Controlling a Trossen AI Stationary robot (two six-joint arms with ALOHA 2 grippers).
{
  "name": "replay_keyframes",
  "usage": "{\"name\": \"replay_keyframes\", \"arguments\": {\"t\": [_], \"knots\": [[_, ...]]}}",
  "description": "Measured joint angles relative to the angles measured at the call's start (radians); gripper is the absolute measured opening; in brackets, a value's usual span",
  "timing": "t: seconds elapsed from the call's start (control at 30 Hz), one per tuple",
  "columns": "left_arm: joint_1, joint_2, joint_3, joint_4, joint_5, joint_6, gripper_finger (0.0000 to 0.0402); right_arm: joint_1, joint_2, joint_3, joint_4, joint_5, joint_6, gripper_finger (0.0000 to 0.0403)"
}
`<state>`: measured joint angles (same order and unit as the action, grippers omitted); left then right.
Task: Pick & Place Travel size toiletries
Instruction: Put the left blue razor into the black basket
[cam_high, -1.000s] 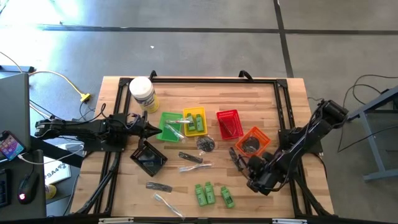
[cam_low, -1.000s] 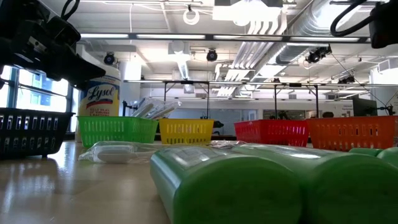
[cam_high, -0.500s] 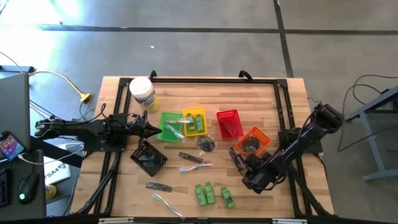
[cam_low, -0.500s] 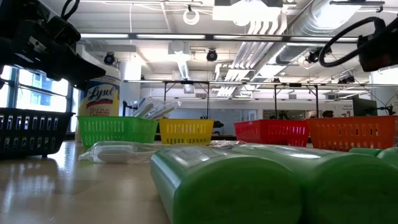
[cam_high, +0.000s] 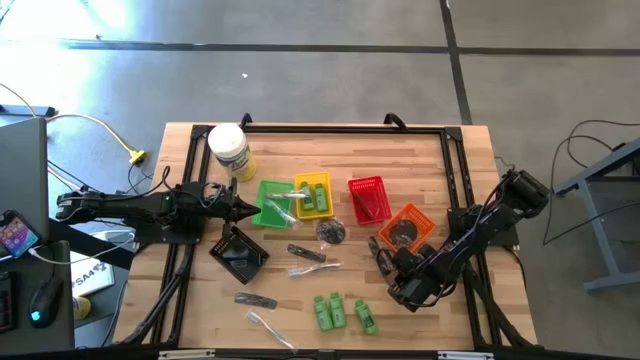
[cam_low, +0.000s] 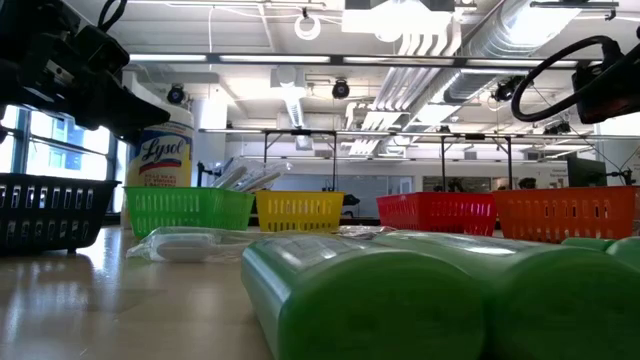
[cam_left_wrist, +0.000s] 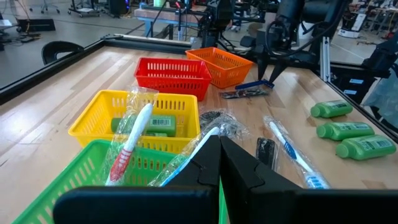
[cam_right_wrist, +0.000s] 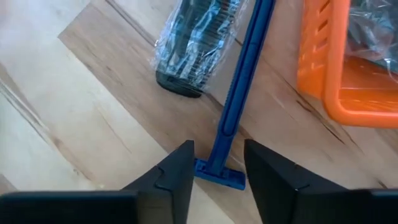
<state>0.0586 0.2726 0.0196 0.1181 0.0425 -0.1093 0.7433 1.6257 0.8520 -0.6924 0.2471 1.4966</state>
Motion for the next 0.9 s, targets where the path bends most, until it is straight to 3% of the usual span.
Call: {"name": "replay_keyframes", "arguments": {"t": [0.47,0.63,0.9], "knots": [[0.0,0.0,0.0,0.002,0.0,0.0,0.0,0.001,0.0,0.0,0.049,0.002,-0.008,0.0036],[0.0,0.0,0.0,0.003,0.0,0.0,0.0,0.003,-0.002,0.0,0.085,-0.044,-0.017,0.0007],[0.0,0.0,0.0,0.007,0.0,0.0,0.0,0.01,0.0,0.0,0.107,-0.055,-0.053,0.0004]]}}
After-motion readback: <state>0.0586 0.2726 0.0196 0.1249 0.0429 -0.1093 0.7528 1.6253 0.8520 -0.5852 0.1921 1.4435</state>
